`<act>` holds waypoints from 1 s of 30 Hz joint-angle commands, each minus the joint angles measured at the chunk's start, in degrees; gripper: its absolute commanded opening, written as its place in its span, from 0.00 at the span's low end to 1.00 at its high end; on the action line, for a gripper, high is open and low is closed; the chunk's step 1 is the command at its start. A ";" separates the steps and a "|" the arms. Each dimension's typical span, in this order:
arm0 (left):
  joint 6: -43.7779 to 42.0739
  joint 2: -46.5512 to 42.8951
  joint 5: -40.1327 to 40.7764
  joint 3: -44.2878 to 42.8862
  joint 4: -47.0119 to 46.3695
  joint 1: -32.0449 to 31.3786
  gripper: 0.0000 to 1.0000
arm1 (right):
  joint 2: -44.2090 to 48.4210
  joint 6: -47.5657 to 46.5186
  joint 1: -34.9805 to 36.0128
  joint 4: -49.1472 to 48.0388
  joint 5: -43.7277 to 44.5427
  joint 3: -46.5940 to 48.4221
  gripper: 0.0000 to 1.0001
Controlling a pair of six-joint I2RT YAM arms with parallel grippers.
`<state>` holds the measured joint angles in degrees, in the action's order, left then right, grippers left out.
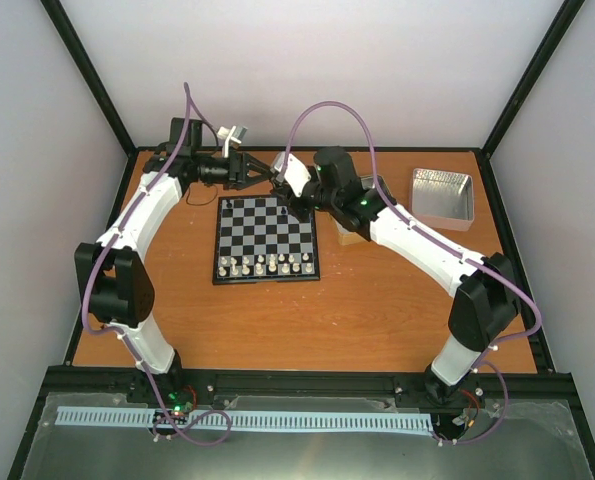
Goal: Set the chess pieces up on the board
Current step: Place the chess piece on the chessboard.
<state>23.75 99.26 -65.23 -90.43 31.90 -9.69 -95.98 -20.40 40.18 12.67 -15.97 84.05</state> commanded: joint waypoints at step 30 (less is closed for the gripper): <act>-12.08 -3.72 44.00 14.22 -15.55 -3.77 0.11 | 14.17 25.79 -8.07 -12.78 3.21 -19.86 0.70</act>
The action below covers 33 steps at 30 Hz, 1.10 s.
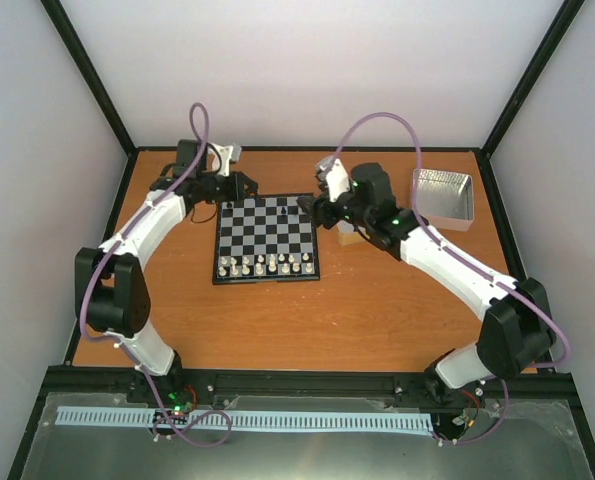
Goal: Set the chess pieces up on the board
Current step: Place the chess piece on the chessboard.
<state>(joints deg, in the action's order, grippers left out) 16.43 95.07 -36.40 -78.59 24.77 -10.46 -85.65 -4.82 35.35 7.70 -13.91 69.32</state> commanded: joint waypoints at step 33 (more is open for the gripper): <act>-5.76 26.17 29.24 -5.01 -23.35 -9.14 0.11 | 1.72 20.59 -8.11 -11.26 7.73 -9.09 0.70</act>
<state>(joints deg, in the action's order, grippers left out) 11.16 120.25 -7.16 -84.42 6.59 -19.62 -82.98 15.38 27.66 -3.20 -6.13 58.37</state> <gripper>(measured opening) 0.126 0.696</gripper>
